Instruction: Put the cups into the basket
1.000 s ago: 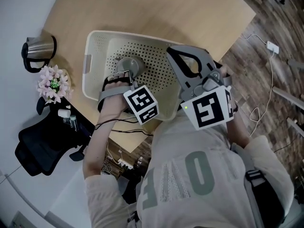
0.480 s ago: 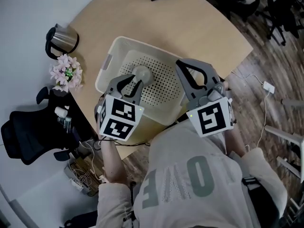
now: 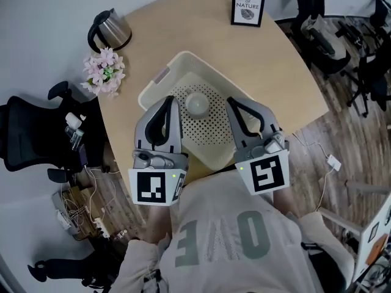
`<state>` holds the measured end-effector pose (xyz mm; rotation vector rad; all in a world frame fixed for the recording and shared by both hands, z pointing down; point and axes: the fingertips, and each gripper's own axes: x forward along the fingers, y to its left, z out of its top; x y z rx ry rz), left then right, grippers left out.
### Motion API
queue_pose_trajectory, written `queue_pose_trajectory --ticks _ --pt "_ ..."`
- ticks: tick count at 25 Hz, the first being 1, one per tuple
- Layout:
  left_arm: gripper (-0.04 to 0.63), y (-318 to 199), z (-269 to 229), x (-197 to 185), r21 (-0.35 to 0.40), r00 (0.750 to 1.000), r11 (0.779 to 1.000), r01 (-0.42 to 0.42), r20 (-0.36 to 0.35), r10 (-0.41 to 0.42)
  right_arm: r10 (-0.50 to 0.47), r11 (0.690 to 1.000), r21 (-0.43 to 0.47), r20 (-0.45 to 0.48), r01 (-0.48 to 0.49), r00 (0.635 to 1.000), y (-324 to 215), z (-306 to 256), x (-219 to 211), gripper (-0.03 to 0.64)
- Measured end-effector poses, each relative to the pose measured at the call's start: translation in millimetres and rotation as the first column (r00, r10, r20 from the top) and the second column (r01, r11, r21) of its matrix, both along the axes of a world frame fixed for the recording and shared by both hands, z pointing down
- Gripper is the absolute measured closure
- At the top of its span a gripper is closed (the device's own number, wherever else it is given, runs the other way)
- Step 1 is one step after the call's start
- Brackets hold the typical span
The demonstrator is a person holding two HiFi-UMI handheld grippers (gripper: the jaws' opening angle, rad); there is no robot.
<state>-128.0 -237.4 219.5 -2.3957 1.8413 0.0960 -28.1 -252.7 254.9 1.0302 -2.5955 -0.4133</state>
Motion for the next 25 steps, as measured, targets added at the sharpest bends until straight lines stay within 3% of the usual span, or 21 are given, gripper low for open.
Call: queue_pose_trajectory --ticks 3,15,20,25 --pt "0.586 2 0 -2 0.011 0.997 0.998 0.065 0.030 -0.066 -0.027 0.999 -0.025 0.008 0.027 1.000 3 6 -9 0.620" --pt "0.586 8 3 -35 0.022 0.987 0.989 0.146 0.063 -0.147 -0.052 0.998 -0.041 -0.006 0.052 0.999 3 16 -28 0.620" --pt "0.586 8 5 -33 0.016 0.985 0.988 0.154 0.081 -0.155 -0.048 0.998 -0.051 -0.008 0.047 0.999 2 18 -23 0.620" --pt "0.586 14 18 -23 -0.019 0.979 0.990 0.140 0.153 -0.136 -0.056 0.998 -0.040 -0.009 0.056 0.998 6 19 -19 0.620"
